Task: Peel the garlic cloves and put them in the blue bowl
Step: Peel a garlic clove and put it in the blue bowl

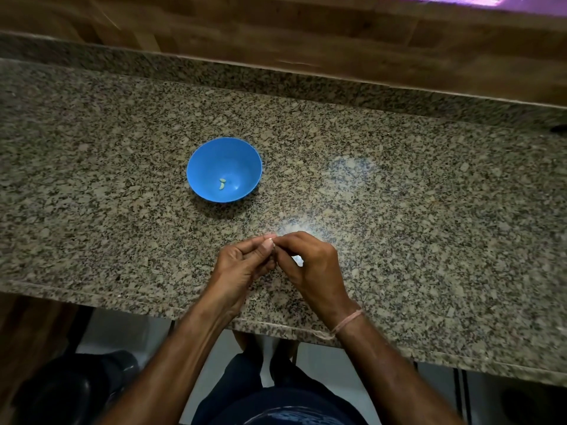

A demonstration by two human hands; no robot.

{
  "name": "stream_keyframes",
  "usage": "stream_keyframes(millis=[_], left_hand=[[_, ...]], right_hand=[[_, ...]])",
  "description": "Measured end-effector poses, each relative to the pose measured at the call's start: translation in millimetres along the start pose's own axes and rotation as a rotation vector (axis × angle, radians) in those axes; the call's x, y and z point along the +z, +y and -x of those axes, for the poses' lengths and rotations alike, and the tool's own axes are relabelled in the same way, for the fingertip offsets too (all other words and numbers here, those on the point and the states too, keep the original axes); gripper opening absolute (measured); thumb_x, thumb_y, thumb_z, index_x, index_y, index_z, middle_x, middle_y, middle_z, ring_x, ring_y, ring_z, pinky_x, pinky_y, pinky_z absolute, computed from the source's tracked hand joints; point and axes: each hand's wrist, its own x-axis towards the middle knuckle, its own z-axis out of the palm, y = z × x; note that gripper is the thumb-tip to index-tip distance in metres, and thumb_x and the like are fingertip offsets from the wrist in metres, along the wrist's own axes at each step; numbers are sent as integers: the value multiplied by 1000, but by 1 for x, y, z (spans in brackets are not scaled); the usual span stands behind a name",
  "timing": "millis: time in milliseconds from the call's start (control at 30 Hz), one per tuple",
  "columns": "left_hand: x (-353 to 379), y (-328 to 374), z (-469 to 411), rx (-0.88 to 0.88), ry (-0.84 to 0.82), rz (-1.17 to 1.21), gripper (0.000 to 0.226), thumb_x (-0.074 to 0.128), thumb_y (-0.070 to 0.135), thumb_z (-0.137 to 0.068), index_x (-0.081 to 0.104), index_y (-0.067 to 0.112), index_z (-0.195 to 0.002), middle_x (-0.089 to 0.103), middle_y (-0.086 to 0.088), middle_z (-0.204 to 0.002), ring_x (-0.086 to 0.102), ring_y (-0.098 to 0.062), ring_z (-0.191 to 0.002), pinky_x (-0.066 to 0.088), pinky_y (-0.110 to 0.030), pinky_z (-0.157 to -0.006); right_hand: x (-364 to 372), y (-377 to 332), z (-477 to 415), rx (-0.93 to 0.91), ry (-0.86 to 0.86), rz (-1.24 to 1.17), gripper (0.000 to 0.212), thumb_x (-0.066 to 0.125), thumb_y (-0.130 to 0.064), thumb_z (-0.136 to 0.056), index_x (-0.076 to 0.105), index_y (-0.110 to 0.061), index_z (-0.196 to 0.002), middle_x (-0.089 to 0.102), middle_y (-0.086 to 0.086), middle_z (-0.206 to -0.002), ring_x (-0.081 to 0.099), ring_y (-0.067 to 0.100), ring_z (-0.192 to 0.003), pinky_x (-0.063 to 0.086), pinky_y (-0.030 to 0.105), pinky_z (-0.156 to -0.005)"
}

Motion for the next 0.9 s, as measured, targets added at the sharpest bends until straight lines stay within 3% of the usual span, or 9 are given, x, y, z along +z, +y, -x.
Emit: stream_keyframes(millis=[167,333,367,433,533,633,700,767,900], left_hand=[[2,-6,0,-19,-25,8,29,64,7,-97,69,-4,-123,76,-16,-117,74,-23,-111,61,-29,-92],[-5,-17,-8,-71,-26,-17,35,71,14,-93,70,0,-125,77,-15,-114,74,-22,-109,60,-30,-94],[-6,-20,-10,-41,7,-90,32,73,14,-93,71,2,-123,78,-12,-110,75,-20,-106,61,-29,-90],[-13,-24,-20,119,150,-452,25,77,19,-93,75,13,-117,79,-2,-100,75,-14,-97,61,-25,-82],[-25,-27,-40,320,278,-850,27,78,19,-92,74,19,-119,74,6,-101,71,-7,-90,62,-30,-78],[-34,-27,-63,448,272,-1046,32,78,16,-90,71,16,-122,71,1,-114,65,-16,-103,59,-39,-86],[-37,-28,-69,488,271,-1206,41,80,19,-89,67,18,-127,64,-1,-122,53,-15,-112,52,-36,-84],[-40,-31,-63,496,329,-1267,49,81,24,-87,61,20,-132,55,-2,-125,45,-16,-113,45,-33,-80],[-45,-58,-35,494,405,-1202,31,75,30,-92,57,24,-117,51,4,-115,47,-16,-106,42,-31,-75]], right_hand=[[2,1,6,61,15,-35,11,71,-18,-98,74,-9,-105,69,-1,-97,65,8,-86,56,21,-76],[12,5,9,362,51,-320,6,70,-16,-98,74,-12,-100,72,-4,-94,69,9,-86,55,20,-72],[14,7,10,443,57,-392,7,71,-16,-98,74,-11,-100,74,-2,-93,70,8,-83,54,19,-71],[17,17,13,557,50,-453,8,74,-17,-95,75,-11,-100,76,0,-91,71,10,-82,55,19,-70],[21,34,13,639,-42,-380,5,77,-12,-92,78,-12,-96,77,-3,-92,73,6,-85,57,18,-75],[25,41,6,660,-136,-254,6,77,-9,-90,80,-14,-93,78,-7,-89,72,-1,-81,55,13,-74],[27,43,1,663,-192,-207,5,78,-9,-90,80,-12,-93,78,-6,-88,72,-1,-78,55,10,-70],[29,43,-3,667,-241,-174,4,77,-10,-91,80,-9,-94,78,-3,-88,73,1,-77,55,10,-67],[35,43,-7,632,-269,-49,3,79,-9,-89,81,-12,-89,78,-5,-85,73,2,-77,57,13,-72]])
